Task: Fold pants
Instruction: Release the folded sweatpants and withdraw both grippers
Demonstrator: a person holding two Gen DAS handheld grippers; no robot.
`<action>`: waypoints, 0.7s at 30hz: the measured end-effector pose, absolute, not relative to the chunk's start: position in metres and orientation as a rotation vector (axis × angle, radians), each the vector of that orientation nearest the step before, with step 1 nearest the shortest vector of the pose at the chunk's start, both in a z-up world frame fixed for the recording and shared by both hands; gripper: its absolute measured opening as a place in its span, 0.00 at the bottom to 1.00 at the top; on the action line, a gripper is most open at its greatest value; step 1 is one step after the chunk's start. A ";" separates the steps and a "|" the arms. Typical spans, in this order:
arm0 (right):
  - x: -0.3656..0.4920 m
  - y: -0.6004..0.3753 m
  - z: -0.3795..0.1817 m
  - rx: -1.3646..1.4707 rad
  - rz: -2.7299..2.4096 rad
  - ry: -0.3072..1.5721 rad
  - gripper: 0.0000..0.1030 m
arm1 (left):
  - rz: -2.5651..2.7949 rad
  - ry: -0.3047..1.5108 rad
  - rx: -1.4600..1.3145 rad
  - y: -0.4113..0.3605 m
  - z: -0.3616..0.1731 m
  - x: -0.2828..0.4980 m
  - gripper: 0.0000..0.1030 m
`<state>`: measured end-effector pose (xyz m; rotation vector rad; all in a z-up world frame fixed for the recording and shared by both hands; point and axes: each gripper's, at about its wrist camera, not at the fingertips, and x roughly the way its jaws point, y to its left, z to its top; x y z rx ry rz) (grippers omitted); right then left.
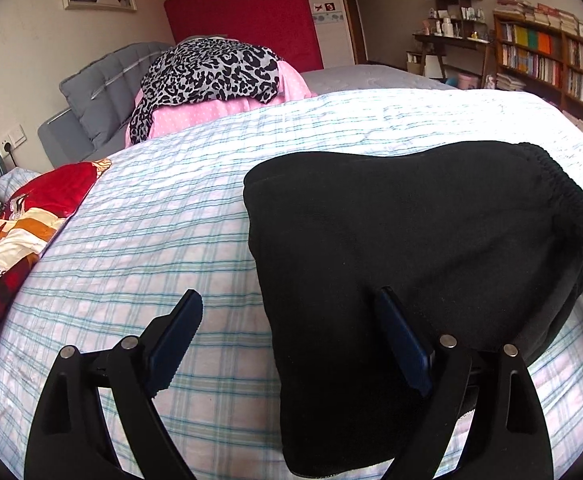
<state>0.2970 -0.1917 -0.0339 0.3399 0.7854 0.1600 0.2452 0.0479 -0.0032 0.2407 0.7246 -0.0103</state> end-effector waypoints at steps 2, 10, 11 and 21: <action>0.302 -0.193 -0.041 0.339 0.156 0.829 0.78 | -0.010 0.728 0.244 0.047 -0.006 0.245 0.85; 0.290 -0.194 -0.033 0.355 0.185 0.786 0.79 | 0.029 0.701 0.258 0.043 -0.007 0.241 0.85; 0.283 -0.193 -0.029 0.358 0.195 0.768 0.80 | 0.029 0.699 0.254 0.044 -0.006 0.239 0.85; 0.221 -0.158 -0.009 0.222 0.183 0.648 0.91 | 0.032 0.639 0.257 0.035 0.000 0.211 0.85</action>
